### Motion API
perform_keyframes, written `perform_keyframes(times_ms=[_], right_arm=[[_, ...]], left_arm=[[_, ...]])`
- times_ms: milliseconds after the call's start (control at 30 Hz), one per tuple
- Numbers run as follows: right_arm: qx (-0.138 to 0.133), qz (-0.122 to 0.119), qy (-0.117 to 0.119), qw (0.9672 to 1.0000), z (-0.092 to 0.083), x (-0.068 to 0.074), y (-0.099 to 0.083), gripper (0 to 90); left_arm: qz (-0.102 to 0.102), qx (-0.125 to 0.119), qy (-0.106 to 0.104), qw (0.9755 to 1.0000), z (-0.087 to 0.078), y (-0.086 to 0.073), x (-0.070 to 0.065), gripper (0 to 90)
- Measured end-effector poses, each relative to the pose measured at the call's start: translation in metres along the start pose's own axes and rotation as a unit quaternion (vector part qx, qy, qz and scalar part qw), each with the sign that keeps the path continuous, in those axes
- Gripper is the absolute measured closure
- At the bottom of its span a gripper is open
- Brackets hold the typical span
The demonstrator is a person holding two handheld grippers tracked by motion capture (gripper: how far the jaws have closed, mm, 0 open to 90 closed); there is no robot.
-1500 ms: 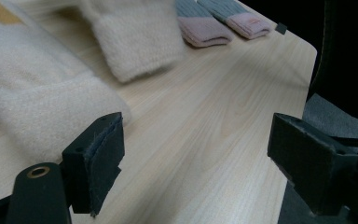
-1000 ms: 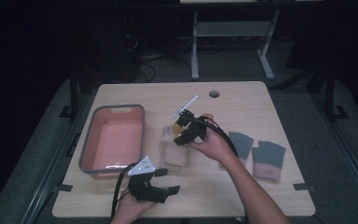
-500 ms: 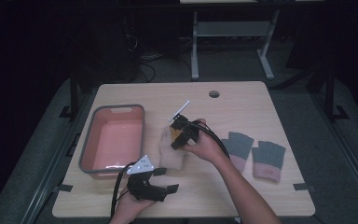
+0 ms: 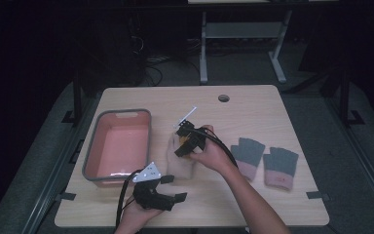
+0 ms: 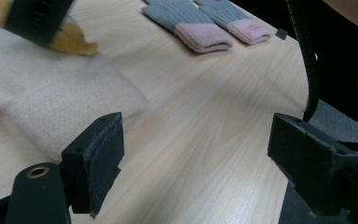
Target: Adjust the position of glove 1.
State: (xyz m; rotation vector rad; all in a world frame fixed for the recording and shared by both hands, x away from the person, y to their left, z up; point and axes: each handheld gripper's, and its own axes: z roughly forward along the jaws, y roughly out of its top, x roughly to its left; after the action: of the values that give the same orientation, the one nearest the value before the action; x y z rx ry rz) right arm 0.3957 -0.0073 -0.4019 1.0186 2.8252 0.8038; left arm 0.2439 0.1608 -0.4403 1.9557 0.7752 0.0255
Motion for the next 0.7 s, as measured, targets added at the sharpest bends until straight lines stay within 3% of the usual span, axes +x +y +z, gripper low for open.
perform_keyframes(times_ms=[200, 400, 500, 700], right_arm=[[0.004, -0.038, -0.028, 0.9989, 0.015, 0.015, 0.012, 36.5], [0.028, -0.058, -0.042, 0.997, 0.034, 0.019, 0.015, 34.9], [0.034, -0.075, -0.064, 0.9945, 0.041, 0.02, 0.011, 35.4], [0.044, -0.083, -0.072, 0.993, 0.036, 0.017, 0.005, 36.3]], left_arm=[[0.0, -0.002, 0.0, 1.0, 0.0, 0.0, -0.001, 18.5], [-0.001, -0.002, -0.002, 1.0, -0.001, 0.0, 0.001, 18.5], [-0.002, -0.004, -0.002, 1.0, -0.002, 0.001, 0.001, 18.5], [0.002, -0.001, -0.001, 1.0, 0.0, 0.001, -0.001, 18.5]])
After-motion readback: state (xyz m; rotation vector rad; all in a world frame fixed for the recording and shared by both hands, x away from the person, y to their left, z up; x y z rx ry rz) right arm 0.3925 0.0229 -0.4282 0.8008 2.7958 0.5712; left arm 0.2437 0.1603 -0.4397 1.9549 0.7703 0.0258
